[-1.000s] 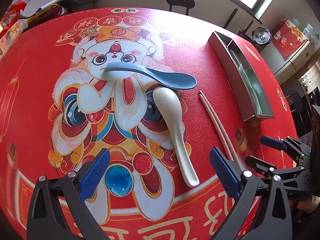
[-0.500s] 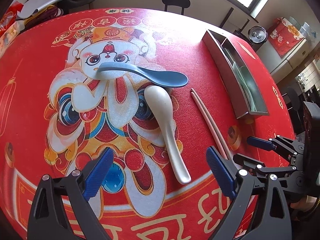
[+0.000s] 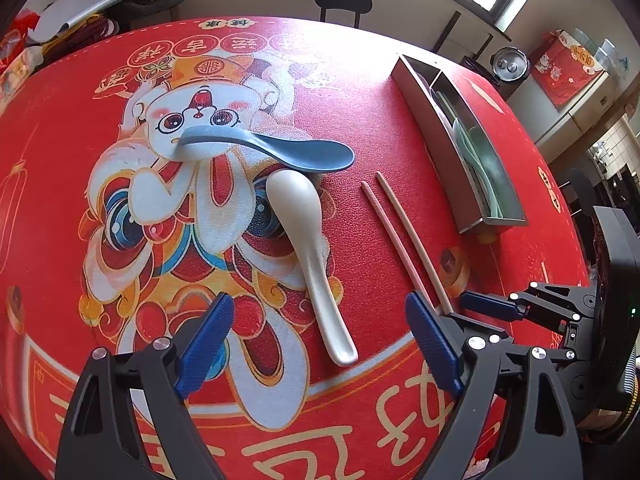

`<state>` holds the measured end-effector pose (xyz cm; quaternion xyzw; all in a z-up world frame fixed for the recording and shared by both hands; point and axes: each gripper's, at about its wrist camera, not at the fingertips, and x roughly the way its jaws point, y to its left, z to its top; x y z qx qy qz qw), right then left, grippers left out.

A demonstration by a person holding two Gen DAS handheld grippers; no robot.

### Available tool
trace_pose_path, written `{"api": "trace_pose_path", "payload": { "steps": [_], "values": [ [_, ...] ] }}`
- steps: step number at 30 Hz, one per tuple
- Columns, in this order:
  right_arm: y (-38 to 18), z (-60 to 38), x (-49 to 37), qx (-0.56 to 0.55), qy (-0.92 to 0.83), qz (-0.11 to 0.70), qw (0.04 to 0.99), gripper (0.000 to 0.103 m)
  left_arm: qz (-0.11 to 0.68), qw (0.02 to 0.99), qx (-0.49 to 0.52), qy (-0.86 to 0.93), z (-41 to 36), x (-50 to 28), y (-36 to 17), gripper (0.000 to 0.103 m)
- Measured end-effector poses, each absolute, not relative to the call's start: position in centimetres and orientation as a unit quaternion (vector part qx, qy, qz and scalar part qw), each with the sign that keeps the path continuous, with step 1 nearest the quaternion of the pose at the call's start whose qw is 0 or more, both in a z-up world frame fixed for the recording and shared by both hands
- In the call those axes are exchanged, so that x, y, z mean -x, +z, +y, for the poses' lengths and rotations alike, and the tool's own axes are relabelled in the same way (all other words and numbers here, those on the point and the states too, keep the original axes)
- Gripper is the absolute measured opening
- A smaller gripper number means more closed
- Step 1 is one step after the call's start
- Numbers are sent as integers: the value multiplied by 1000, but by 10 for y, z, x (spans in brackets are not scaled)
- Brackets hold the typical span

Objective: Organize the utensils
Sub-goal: 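Close the right gripper on the cream chopstick while the left gripper grasps the pink chopstick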

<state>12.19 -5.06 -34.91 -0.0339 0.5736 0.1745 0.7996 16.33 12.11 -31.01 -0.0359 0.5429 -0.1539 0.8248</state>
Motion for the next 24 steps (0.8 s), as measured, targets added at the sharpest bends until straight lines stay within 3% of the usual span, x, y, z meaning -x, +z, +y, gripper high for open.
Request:
{"api": "trace_pose_path", "payload": {
  "steps": [2,5,11,16,24],
  "values": [
    [-350,-55,-123,25,173,575,799,12,543,825,37,-151,122,-163,-310,83],
    [-351,-62,-123,9,174,579,797,8,544,824,39,-152,120,-162,-309,76],
    [-352,-73,-122,-14,176,581,794,6,543,820,40,-175,100,-163,-304,47],
    [-353,-87,-122,-32,159,582,797,6,555,803,38,-213,68,-167,-307,46],
    [-354,-96,-118,-50,158,579,798,6,586,784,19,-203,39,-177,-331,34]
  ]
}}
